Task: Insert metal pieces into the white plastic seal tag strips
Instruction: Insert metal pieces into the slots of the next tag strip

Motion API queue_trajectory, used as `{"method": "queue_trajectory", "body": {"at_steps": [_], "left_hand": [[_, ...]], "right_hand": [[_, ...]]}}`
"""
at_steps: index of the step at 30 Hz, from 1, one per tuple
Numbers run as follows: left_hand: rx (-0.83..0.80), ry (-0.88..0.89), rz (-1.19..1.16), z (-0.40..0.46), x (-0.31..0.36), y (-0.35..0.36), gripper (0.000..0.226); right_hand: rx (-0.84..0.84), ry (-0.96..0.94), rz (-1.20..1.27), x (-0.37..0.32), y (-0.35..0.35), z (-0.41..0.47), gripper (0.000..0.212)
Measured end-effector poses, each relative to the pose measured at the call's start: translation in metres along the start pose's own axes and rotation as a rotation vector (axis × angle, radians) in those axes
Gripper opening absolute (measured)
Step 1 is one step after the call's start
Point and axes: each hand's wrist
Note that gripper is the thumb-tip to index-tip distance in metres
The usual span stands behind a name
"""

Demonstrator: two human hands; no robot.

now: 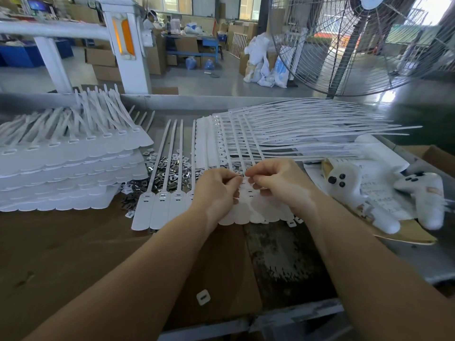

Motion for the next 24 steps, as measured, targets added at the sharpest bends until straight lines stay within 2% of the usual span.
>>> {"method": "queue_trajectory", "body": {"at_steps": [5,12,17,24], "left_hand": [[0.011,-0.028,-0.007,0.002,-0.002,-0.002,0.012],[-0.036,0.028,0.031,-0.003,-0.004,-0.005,0.008],[-0.011,0.040,0.087,-0.003,-0.005,-0.002,0.017],[0.033,0.114,0.133,-0.003,-0.006,0.001,0.013]], "right_hand": [[-0.034,-0.051,0.037,0.000,0.002,-0.001,0.011],[0.002,-0.088,0.012,0.003,0.008,-0.001,0.019],[0.009,-0.075,0.011,0.007,0.009,0.000,0.022],[0.177,-0.184,-0.149,0.015,0.006,-0.001,0.014]]}}
Point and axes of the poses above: each hand's wrist, its own z-axis towards the middle knuckle, its own y-axis out of the palm, x = y × z, and after that the axes turned 10 degrees about x, right-handed
